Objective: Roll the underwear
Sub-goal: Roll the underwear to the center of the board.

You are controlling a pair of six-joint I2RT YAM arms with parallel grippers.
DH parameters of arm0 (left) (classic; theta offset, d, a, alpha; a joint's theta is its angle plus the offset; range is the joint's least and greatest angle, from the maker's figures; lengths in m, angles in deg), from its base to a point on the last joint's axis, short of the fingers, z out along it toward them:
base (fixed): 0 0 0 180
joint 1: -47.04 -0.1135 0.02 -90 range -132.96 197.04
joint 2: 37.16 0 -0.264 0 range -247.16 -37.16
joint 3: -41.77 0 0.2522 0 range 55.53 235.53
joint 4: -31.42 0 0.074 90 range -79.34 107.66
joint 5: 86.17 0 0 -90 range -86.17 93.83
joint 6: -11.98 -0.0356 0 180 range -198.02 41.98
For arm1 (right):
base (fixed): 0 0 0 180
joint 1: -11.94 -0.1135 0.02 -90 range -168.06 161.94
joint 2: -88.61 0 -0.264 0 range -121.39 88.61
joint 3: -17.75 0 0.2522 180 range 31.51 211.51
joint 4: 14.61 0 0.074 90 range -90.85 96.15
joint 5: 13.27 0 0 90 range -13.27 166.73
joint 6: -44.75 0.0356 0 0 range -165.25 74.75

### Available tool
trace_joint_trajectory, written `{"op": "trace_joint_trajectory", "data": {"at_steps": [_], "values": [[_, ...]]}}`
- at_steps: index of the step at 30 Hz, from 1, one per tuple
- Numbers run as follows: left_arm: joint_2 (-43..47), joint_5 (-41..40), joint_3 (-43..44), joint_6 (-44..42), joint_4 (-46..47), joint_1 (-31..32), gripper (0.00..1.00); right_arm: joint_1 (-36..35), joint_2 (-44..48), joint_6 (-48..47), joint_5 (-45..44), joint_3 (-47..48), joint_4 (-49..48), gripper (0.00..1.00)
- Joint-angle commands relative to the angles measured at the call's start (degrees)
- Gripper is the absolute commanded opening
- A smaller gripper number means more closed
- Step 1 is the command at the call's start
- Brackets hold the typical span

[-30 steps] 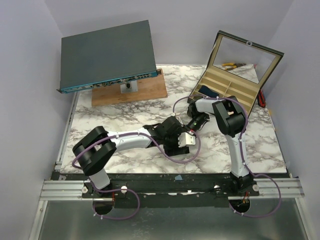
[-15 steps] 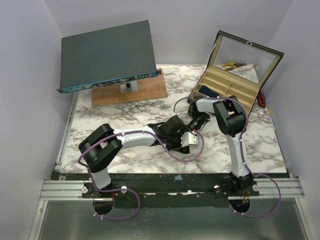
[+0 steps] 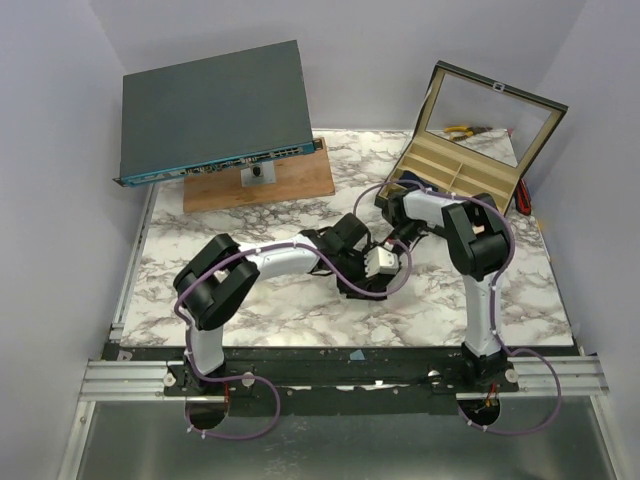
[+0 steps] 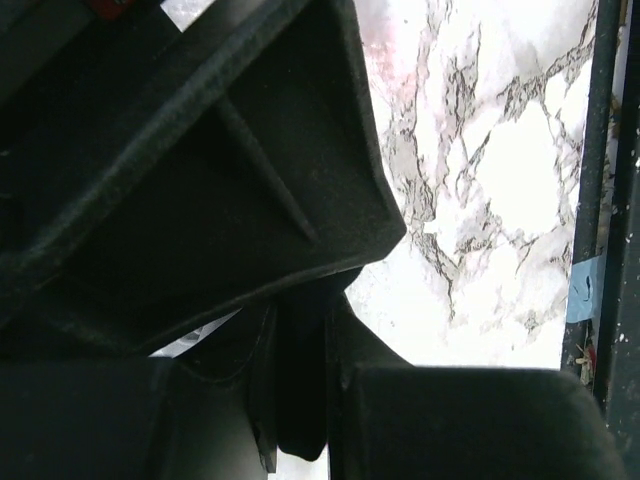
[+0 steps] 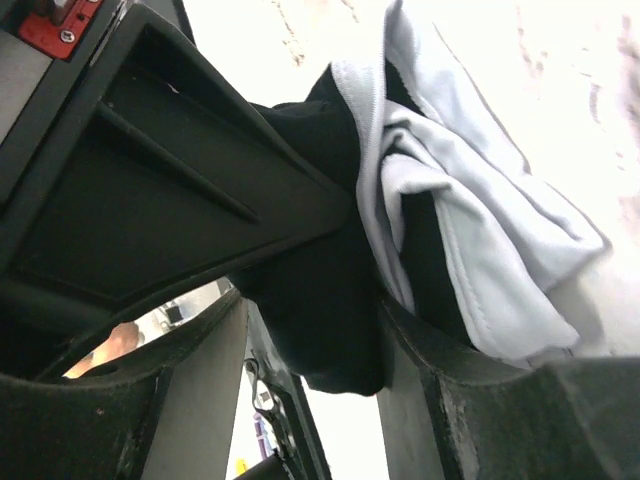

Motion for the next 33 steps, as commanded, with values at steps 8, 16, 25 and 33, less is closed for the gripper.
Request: {"op": "trace_joint_trajectory", "data": {"at_steps": [8, 16, 25, 33], "values": [[-6.94, 4.26, 2.78, 2.87, -8.21, -1.72, 0.00, 4.72, 3.83, -1.06, -10.13, 1.47, -7.24, 0.56], [-9.21, 4.99, 3.86, 5.53, -8.81, -2.82, 0.00, 8.58, 6.16, -2.42, -11.74, 0.07, -6.94, 0.56], [-13.34, 13.44, 7.12, 9.28, -12.42, -6.91, 0.00, 12.06, 18.43, 1.91, -8.04, -8.14, -15.94, 0.56], [-19.90, 19.57, 12.78, 11.55, -18.07, -10.28, 0.00, 12.05, 32.42, 10.36, -7.14, -21.47, -32.37, 0.56]]}}
